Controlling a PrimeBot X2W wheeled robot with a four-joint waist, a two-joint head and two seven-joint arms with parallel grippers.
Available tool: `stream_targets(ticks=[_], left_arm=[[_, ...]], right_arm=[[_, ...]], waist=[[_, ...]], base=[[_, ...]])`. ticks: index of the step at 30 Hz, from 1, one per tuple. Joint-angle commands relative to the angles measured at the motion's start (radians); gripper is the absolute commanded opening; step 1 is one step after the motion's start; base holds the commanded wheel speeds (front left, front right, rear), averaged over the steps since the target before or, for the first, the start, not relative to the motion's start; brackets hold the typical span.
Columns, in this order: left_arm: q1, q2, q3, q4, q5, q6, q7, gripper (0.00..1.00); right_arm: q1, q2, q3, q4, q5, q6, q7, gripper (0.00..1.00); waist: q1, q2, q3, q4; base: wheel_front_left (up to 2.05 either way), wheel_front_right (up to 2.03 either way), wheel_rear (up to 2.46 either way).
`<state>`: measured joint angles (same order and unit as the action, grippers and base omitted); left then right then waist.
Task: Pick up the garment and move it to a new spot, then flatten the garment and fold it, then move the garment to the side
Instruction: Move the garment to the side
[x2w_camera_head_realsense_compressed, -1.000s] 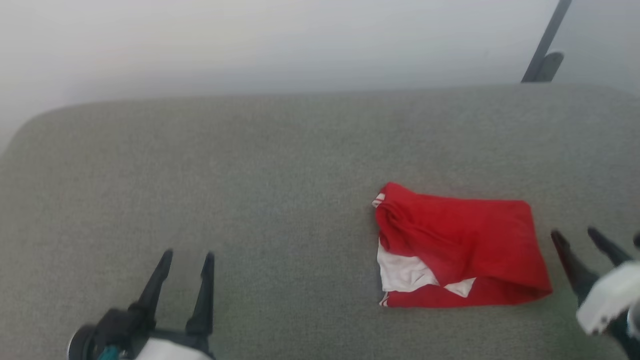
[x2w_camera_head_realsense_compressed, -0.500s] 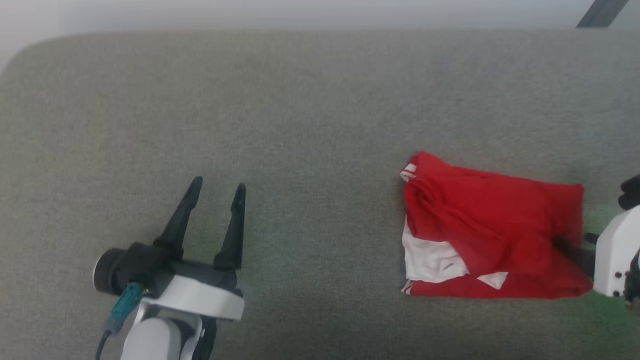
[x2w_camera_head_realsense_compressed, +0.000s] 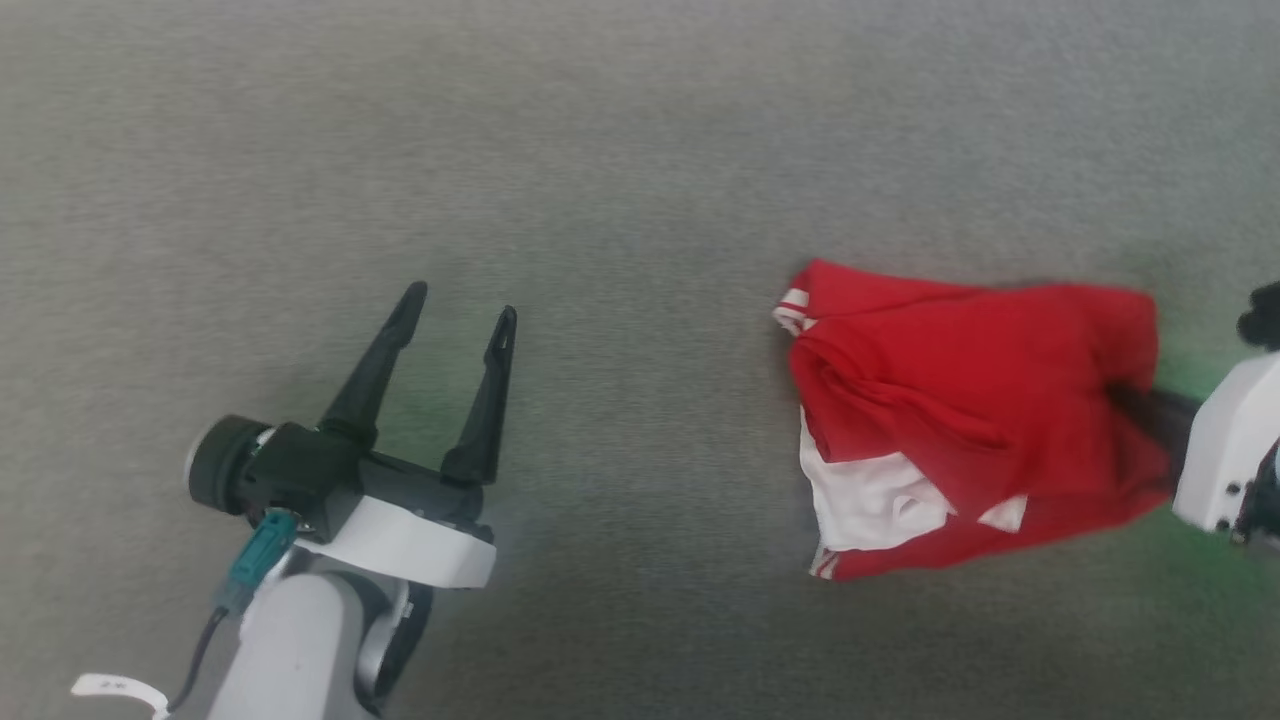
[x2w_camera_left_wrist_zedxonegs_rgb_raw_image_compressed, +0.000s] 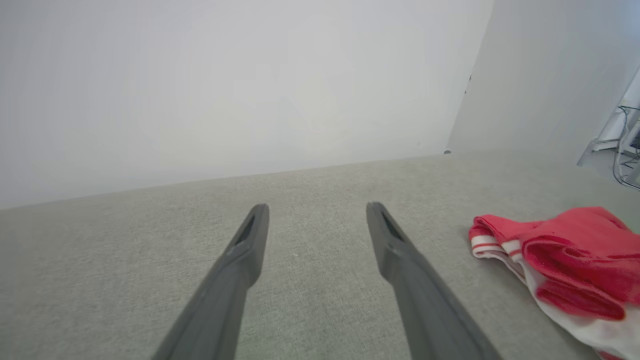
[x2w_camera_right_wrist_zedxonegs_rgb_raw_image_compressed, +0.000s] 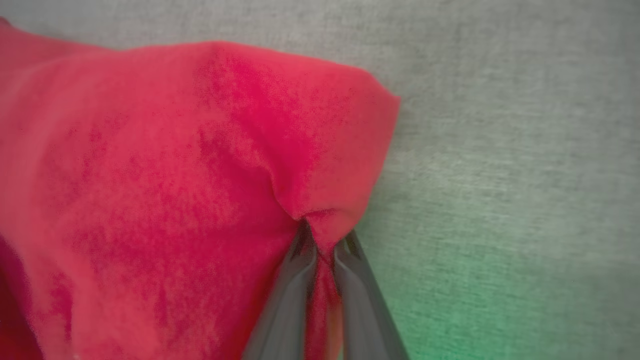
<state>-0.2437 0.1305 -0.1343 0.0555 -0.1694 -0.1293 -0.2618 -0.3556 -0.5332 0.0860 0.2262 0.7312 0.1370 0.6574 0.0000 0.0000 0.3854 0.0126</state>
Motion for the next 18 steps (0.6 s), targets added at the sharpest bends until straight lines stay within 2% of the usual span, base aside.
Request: stream_targets(ticks=[1,10,18], left_arm=[[-0.020,0.014,-0.003,-0.003,0.015,-0.001,-0.004,1.00],[-0.108,0.070,-0.062,-0.027,0.036,-0.001,-0.004,1.00],[-0.236,0.118,-0.152,-0.027,0.060,-0.001,-0.004,1.00]], right_arm=[[-0.008,-0.008,-0.027,0.038,-0.001,-0.012,-0.023,0.00],[-0.086,-0.044,-0.157,0.113,-0.003,-0.007,-0.139,0.00],[-0.177,-0.058,-0.252,0.229,-0.017,-0.007,-0.225,0.00]], waist=[[0.0000,0.0000,0.024,-0.040],[0.0000,0.0000,0.104,-0.170],[0.0000,0.0000,0.180,-0.254]], base=[[0.00,0.00,0.00],[0.00,0.00,0.00],[0.00,0.00,0.00]])
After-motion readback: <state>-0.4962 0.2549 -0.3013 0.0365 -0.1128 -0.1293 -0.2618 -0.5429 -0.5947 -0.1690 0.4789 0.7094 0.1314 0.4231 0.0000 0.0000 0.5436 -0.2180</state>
